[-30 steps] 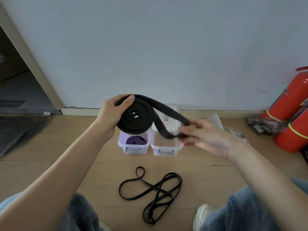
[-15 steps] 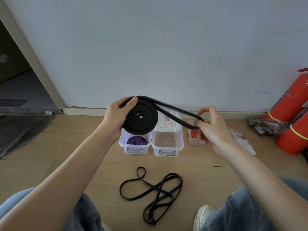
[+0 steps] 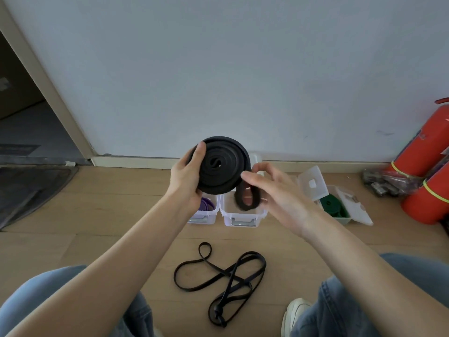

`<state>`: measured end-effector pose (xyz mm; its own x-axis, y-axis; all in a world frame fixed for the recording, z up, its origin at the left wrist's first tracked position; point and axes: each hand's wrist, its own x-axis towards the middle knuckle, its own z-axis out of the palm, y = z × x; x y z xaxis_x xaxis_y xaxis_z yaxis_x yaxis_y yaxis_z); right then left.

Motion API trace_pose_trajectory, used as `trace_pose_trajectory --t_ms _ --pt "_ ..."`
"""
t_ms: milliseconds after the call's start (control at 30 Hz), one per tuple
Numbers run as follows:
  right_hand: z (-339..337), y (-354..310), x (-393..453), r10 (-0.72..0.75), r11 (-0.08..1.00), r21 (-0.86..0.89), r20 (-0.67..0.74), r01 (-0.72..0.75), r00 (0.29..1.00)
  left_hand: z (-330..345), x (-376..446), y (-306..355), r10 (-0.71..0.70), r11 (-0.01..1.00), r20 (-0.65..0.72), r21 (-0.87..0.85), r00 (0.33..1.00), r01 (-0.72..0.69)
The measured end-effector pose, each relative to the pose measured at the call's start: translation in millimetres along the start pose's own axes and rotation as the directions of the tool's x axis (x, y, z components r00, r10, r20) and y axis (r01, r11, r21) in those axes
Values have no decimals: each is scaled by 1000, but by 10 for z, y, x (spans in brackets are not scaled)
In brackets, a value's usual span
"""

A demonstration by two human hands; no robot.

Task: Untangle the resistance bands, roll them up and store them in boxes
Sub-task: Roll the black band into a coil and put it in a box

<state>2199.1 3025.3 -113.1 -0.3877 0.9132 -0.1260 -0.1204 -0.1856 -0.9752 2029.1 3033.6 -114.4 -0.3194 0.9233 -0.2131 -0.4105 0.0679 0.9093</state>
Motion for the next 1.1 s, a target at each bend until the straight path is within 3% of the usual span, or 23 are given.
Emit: trace_pose_trajectory --t_ms 133,233,333,467,533,633,833,933,1000,1100 --pt "35 55 30 -45 997 -73 -88 39 995 150 -133 -118 93 995 -69 41 993 -91" --pt "-15 59 29 -71 996 -68 -129 62 989 166 -179 -212 82 997 -13 11 997 -81" --pt "-174 -36 57 -115 993 -53 -148 109 982 76 -118 -140 55 977 87 201 995 -72" --pt "-277 -99 57 -120 991 -72 -54 116 991 16 -72 -62 -120 899 258 437 959 -5" --pt "-240 -76 58 -128 979 -169 -52 118 990 49 -111 -74 -199 850 287 526 937 20" --pt "-172 -85 66 -209 906 -392 -92 158 974 91 -155 -78 -198 861 306 509 931 16" --pt "-211 -93 -31 -206 824 -541 -17 165 978 15 -227 -54 -284 752 290 659 914 24" --pt "-265 -42 -43 -240 750 -639 -23 171 971 47 -279 -186 -134 759 239 648 962 -55" --pt "-278 18 -30 -294 687 -699 -19 197 956 105 -267 -297 23 695 150 709 988 -123" --pt "-324 78 -14 -329 645 -730 -1 225 944 174 -230 -363 194 577 105 792 975 -200"
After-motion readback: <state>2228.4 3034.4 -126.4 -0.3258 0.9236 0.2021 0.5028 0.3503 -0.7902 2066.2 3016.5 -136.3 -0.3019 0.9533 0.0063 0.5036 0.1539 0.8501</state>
